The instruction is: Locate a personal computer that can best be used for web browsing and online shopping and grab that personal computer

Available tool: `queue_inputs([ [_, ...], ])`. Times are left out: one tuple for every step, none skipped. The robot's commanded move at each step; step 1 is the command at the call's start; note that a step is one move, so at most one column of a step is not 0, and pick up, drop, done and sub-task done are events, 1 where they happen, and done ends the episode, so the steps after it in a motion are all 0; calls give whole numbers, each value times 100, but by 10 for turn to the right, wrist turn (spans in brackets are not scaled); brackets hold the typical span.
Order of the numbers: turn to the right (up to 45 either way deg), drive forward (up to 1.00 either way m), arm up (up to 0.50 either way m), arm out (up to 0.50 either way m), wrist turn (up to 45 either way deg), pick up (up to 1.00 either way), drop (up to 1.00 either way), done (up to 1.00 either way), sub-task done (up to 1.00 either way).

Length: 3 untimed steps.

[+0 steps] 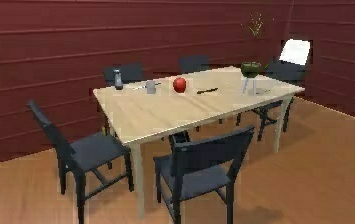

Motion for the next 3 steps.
queue_inputs([
  [-450, 0, 0, 0, 0, 0, 0, 0, 0],
  [-300, 0, 0, 0, 0, 0, 0, 0, 0],
  [0, 80, 0, 0, 0, 0, 0, 0, 0],
])
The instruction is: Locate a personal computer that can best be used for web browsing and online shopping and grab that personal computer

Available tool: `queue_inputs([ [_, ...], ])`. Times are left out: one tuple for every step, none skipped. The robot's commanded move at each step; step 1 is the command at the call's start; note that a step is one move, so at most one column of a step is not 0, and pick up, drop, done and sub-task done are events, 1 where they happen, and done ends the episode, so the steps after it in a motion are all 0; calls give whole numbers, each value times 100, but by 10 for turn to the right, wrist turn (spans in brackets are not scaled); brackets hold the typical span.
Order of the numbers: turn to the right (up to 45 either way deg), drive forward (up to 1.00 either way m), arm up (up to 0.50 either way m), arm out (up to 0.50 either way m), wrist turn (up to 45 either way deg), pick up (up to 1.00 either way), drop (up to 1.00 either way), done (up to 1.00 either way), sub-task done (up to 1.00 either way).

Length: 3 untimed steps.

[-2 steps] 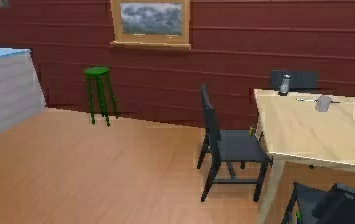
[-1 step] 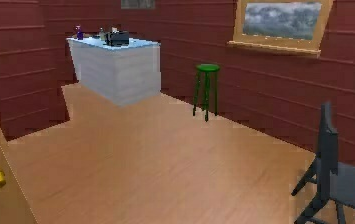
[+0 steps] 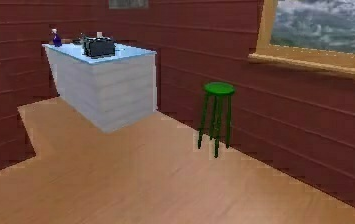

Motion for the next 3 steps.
queue_inputs([
  [-450, 0, 0, 0, 0, 0, 0, 0, 0],
  [-90, 0, 0, 0, 0, 0, 0, 0, 0],
  [0, 65, 0, 0, 0, 0, 0, 0, 0],
])
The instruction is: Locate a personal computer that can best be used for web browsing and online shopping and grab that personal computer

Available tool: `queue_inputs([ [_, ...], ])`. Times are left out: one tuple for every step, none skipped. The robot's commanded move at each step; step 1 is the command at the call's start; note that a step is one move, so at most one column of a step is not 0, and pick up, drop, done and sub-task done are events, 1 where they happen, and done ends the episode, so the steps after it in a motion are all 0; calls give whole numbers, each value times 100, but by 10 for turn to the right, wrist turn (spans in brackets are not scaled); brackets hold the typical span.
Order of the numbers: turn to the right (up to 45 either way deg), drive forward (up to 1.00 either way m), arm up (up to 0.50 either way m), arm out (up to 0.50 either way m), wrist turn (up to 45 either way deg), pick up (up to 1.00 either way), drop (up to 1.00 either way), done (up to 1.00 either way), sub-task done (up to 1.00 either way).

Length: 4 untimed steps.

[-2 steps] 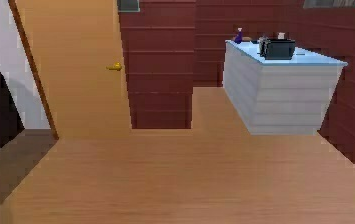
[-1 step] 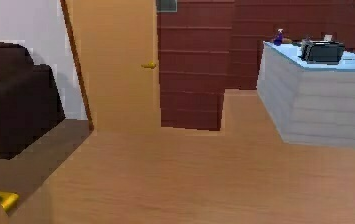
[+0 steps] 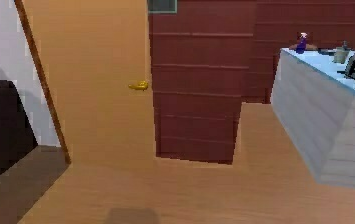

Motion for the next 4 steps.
queue_inputs([
  [-360, 0, 0, 0, 0, 0, 0, 0, 0],
  [0, 40, 0, 0, 0, 0, 0, 0, 0],
  [-420, 0, 0, 0, 0, 0, 0, 0, 0],
  [0, 100, 0, 0, 0, 0, 0, 0, 0],
])
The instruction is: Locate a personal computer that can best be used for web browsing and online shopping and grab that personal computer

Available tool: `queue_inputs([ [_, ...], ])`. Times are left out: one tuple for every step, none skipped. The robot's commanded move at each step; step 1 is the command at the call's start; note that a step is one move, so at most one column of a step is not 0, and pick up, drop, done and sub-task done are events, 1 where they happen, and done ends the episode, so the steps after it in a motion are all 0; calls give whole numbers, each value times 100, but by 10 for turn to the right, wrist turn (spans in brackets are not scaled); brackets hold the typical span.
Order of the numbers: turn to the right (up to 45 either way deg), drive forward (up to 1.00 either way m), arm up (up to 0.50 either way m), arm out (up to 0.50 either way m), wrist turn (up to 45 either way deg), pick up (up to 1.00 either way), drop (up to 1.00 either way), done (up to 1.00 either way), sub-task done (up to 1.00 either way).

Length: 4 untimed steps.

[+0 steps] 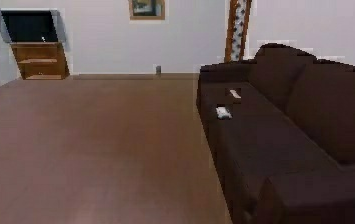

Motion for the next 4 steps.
queue_inputs([
  [-30, 0, 0, 0, 0, 0, 0, 0, 0],
  [0, 100, 0, 0, 0, 0, 0, 0, 0],
  [0, 100, 0, 0, 0, 0, 0, 0, 0],
  [0, 100, 0, 0, 0, 0, 0, 0, 0],
])
